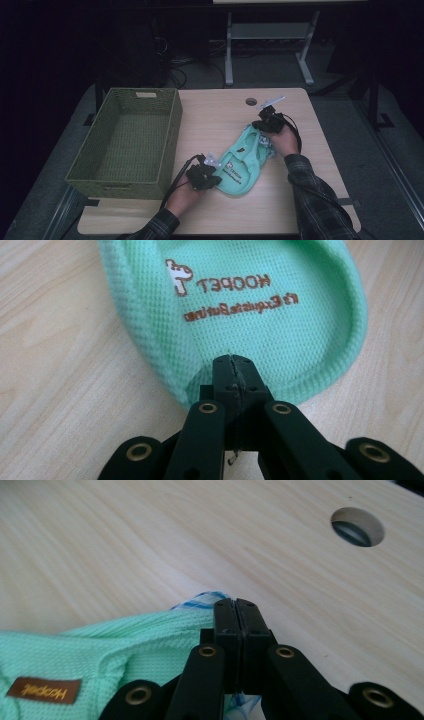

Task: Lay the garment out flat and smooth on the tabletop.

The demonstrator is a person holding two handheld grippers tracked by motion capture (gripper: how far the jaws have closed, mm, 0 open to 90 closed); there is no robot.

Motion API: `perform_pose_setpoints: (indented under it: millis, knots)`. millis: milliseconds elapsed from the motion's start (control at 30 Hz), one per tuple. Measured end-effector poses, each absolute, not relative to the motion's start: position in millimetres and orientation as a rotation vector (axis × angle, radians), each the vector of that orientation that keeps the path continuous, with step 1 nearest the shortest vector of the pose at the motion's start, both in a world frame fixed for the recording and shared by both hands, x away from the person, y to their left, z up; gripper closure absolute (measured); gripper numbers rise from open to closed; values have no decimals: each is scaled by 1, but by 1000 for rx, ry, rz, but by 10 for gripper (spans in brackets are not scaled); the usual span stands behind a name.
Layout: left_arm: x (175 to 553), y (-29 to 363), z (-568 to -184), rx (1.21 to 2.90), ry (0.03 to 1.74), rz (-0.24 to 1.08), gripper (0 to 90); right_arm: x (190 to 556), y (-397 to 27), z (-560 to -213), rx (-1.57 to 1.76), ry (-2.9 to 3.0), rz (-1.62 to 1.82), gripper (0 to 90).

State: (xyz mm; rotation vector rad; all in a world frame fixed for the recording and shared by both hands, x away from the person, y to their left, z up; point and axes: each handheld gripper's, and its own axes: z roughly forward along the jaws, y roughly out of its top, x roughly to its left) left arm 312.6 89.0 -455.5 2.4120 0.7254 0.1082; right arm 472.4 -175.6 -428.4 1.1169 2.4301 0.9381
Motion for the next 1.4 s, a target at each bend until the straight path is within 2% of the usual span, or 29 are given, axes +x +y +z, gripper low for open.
perform_pose_setpoints:
  millis: [133,200,300,767,1400]
  knots:
    - [313,89,-456,2411,726,107,894,476,-175,-433,1138,2429,957,865]
    - [313,89,-456,2410,724,106,894,473,-175,-433,1135,2416,982,756]
    - [313,89,-456,2407,725,105,894,468,-179,-428,1142,2409,1026,735]
    - [314,90,-456,2408,720,107,894,429,-210,-411,1138,2388,1077,765]
    - [314,91,-456,2406,729,94,894,381,-242,-430,1184,2390,1086,800]
